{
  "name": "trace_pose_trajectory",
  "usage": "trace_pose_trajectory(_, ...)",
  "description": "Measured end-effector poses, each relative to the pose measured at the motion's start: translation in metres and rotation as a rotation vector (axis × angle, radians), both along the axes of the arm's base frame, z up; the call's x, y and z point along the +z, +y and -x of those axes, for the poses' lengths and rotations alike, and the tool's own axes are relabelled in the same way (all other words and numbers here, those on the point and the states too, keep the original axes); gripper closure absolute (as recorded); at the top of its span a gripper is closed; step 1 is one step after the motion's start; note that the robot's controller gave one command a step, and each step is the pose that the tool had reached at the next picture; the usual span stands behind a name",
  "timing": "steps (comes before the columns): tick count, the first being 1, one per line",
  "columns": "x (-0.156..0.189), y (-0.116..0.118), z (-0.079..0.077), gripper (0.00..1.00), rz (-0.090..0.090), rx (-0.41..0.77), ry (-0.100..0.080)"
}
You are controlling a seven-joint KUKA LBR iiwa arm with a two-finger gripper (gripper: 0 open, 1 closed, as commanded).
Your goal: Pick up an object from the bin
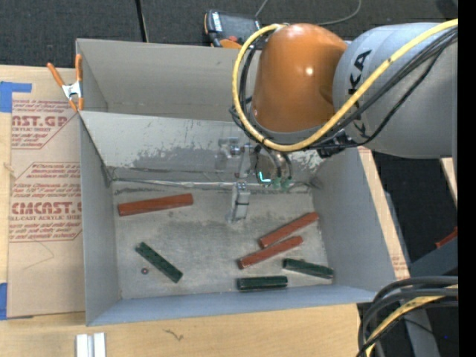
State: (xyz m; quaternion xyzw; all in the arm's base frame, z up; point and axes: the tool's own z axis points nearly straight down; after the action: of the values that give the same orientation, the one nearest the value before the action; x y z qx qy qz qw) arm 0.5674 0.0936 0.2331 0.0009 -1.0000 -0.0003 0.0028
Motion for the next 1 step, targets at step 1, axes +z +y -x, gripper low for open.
trace_pose_trajectory(1, -0.1534, 0.0221, 0.0026, 0.00, -0.001, 0.330, -0.001)
